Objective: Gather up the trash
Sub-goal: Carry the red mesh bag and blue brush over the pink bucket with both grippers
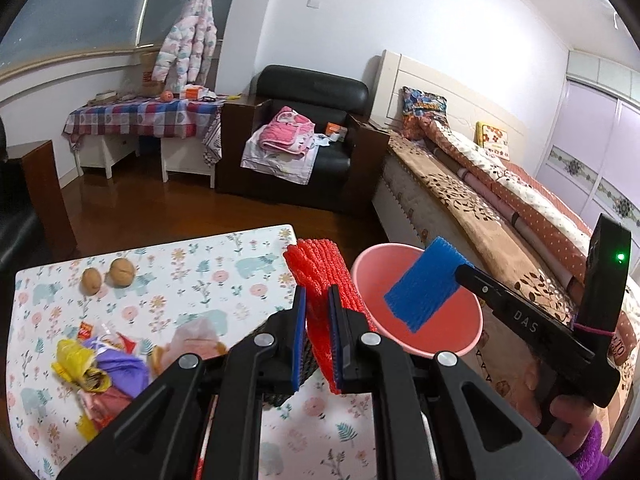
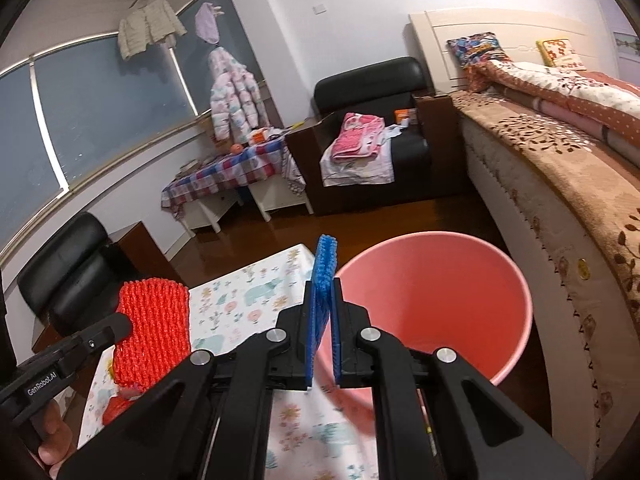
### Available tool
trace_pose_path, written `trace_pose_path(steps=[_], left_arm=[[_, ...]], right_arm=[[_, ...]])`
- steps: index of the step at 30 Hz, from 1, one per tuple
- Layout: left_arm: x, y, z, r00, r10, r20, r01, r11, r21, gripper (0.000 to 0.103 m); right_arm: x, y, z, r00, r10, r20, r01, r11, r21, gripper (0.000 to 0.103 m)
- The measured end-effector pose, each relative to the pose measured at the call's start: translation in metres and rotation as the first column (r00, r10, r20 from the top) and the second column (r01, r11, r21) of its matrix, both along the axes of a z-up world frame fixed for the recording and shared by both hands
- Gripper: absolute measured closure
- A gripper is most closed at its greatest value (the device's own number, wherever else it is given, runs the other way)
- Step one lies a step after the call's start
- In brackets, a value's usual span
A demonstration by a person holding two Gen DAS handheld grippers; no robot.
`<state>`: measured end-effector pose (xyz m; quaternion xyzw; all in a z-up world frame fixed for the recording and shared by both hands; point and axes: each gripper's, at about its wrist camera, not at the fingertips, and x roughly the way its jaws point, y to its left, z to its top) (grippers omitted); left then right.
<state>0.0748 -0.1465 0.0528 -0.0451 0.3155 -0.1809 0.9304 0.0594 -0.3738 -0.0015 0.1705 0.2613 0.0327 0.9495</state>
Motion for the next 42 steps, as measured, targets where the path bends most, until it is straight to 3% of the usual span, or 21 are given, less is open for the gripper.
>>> trace_pose_path(steps=[20,42], left_arm=[[0.034,-0.087,-0.008,0.991,-0.132,0.007,0.131,0.989,0.065,0.093],[0.068,-0.145,-0.041,0.98,-0.196,-0.04,0.199,0.97,0.136,0.093]], right_arm=[[0.004,-0.049,-0.014,0.989,-0.145,-0.001,0.145,0.989,-0.008,0.096],[0.017,-0.071,-0.035,0.98,-0.189,-0.054,0.188,0.982,-0.014,0.096]])
